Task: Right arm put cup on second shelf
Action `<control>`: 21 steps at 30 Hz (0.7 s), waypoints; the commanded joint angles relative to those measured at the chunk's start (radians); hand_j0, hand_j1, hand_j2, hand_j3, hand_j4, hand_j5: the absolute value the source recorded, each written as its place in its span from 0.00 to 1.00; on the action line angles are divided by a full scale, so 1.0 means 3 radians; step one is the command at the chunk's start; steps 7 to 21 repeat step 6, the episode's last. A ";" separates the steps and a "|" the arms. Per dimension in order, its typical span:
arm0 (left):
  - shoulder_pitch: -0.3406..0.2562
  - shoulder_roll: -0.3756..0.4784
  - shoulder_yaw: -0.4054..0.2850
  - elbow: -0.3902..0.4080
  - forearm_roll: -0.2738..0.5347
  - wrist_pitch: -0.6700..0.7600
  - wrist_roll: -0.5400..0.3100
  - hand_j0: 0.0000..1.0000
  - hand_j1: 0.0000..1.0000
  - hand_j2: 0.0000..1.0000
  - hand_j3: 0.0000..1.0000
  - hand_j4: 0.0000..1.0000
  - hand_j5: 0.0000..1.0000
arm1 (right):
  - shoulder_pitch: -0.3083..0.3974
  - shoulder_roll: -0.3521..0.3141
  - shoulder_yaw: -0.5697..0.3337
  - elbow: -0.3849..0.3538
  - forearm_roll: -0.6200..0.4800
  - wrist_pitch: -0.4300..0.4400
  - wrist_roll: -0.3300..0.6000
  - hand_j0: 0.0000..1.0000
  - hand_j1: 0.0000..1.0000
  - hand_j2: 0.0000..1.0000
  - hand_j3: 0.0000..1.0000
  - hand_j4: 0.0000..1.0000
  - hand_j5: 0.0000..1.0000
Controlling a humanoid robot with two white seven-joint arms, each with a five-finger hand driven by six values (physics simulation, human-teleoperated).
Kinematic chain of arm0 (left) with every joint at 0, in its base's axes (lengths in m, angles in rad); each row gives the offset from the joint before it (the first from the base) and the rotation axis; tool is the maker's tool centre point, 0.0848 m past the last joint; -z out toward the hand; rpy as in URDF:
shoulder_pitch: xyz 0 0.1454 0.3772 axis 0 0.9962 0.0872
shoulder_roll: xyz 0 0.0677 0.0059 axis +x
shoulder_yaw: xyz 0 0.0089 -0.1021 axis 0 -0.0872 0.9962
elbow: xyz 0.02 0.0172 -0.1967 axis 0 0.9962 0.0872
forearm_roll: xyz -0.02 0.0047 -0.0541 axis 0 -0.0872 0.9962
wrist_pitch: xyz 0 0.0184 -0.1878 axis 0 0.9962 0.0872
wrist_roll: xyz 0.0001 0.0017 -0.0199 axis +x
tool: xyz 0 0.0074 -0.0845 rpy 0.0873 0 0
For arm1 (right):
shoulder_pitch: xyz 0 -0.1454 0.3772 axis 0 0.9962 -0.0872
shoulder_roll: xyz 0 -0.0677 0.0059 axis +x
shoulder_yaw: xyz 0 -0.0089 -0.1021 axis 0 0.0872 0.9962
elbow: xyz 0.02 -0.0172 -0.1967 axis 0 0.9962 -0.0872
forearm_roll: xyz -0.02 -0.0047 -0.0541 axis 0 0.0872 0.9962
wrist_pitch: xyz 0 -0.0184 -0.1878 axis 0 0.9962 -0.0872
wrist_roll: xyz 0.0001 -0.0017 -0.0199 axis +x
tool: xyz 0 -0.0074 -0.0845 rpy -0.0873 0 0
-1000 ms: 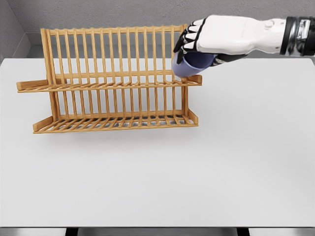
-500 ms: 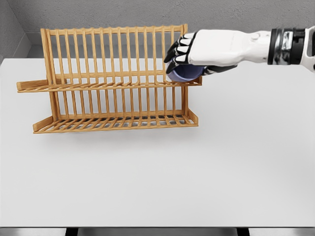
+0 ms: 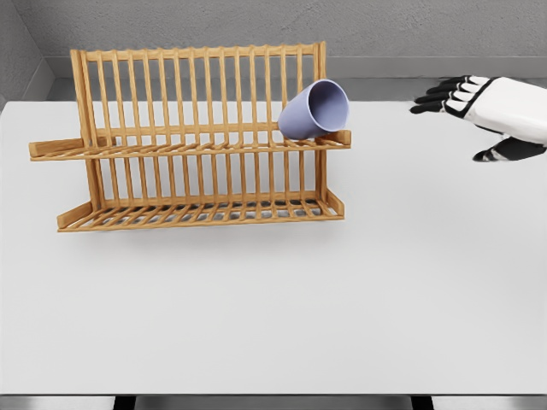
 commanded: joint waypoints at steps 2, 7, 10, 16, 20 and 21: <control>0.0000 0.0000 0.0000 -0.0001 0.0000 0.0002 -0.0002 1.00 1.00 1.00 1.00 1.00 1.00 | 0.0759 0.0528 -0.1445 0.0096 0.0028 0.0008 -0.0001 1.00 1.00 1.00 1.00 1.00 1.00; 0.0000 0.0000 0.0000 -0.0001 0.0000 -0.0003 -0.0002 1.00 1.00 1.00 1.00 1.00 1.00 | 0.0805 0.0784 -0.1282 0.0112 0.0115 0.0008 -0.0001 1.00 1.00 1.00 1.00 1.00 1.00; 0.0000 0.0000 0.0000 -0.0001 0.0000 -0.0003 -0.0002 1.00 1.00 1.00 1.00 1.00 1.00 | 0.0805 0.0784 -0.1282 0.0112 0.0115 0.0008 -0.0001 1.00 1.00 1.00 1.00 1.00 1.00; 0.0000 0.0000 0.0000 -0.0001 0.0000 -0.0003 -0.0002 1.00 1.00 1.00 1.00 1.00 1.00 | 0.0805 0.0784 -0.1282 0.0112 0.0115 0.0008 -0.0001 1.00 1.00 1.00 1.00 1.00 1.00; 0.0000 0.0000 0.0000 -0.0001 0.0000 -0.0003 -0.0002 1.00 1.00 1.00 1.00 1.00 1.00 | 0.0805 0.0784 -0.1282 0.0112 0.0115 0.0008 -0.0001 1.00 1.00 1.00 1.00 1.00 1.00; 0.0000 0.0000 0.0000 -0.0001 0.0000 -0.0003 -0.0002 1.00 1.00 1.00 1.00 1.00 1.00 | 0.0805 0.0784 -0.1282 0.0112 0.0115 0.0008 -0.0001 1.00 1.00 1.00 1.00 1.00 1.00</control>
